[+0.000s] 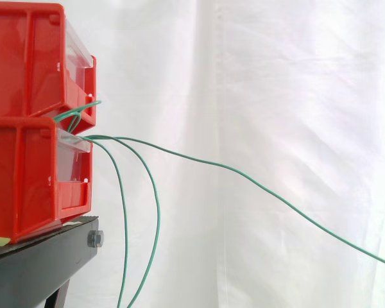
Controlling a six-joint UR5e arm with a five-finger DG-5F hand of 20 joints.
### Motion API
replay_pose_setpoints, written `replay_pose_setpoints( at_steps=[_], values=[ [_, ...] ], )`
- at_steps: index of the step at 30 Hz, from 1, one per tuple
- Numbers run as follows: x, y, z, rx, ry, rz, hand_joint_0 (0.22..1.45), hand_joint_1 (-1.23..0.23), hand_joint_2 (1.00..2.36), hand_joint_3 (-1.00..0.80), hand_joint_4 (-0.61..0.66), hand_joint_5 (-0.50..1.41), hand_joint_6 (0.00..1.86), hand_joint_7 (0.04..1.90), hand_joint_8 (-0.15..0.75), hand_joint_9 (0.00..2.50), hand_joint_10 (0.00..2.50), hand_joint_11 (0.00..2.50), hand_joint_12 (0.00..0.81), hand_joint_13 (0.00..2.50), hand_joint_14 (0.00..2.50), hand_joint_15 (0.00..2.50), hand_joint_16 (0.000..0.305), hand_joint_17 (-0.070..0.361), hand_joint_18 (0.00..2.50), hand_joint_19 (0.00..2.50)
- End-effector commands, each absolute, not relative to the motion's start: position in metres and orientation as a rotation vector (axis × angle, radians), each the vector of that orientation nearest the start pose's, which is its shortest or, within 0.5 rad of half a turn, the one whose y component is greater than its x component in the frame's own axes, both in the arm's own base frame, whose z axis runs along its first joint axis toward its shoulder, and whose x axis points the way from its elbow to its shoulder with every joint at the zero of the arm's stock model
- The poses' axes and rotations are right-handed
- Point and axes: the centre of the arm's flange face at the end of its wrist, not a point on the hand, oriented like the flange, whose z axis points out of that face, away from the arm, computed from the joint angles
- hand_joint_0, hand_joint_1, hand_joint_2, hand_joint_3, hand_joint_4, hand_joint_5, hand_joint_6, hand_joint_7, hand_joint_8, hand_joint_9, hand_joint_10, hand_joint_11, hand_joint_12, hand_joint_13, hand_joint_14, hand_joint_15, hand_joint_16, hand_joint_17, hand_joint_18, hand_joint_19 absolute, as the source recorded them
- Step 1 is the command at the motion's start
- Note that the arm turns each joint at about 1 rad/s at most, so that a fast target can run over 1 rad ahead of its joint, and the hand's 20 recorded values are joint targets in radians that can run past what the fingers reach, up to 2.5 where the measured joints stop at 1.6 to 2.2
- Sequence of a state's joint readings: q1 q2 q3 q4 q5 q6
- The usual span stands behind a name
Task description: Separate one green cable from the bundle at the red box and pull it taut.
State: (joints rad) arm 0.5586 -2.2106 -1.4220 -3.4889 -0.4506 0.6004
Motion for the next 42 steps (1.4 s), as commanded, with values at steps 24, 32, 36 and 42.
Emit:
replay_pose_setpoints(
  at_steps=[24, 32, 36, 42],
  values=[
    [0.5890, 0.1060, 0.2206, 1.661, 0.974, 0.464, 0.67, -0.75, 1.00, -0.44, 0.08, -0.07, 0.95, 1.24, 0.254, 1.37, 0.01, 0.28, 0.273, 0.91, 0.02, 0.57, 0.033, 0.074, 0.63, 0.64],
    [0.5890, 0.1060, 0.2206, 1.661, 0.974, 0.464, 0.66, -0.75, 1.00, -0.43, 0.07, -0.07, 0.95, 1.22, 0.298, 1.36, 0.01, 0.40, 0.278, 0.90, 0.02, 0.55, 0.034, 0.076, 0.63, 0.62],
    [0.5890, 0.1060, 0.2206, 1.661, 0.974, 0.464, 0.66, -0.75, 1.00, -0.44, 0.07, -0.07, 0.95, 1.22, 0.296, 1.36, 0.01, 0.42, 0.278, 0.90, 0.02, 0.56, 0.034, 0.077, 0.63, 0.63],
    [0.5892, 0.1061, 0.2197, 1.659, 0.977, 0.461, 0.67, -0.75, 1.00, -0.44, 0.07, -0.07, 0.95, 1.22, 0.281, 1.40, 0.02, 0.55, 0.283, 0.91, 0.02, 0.59, 0.035, 0.078, 0.63, 0.64]
  ],
)
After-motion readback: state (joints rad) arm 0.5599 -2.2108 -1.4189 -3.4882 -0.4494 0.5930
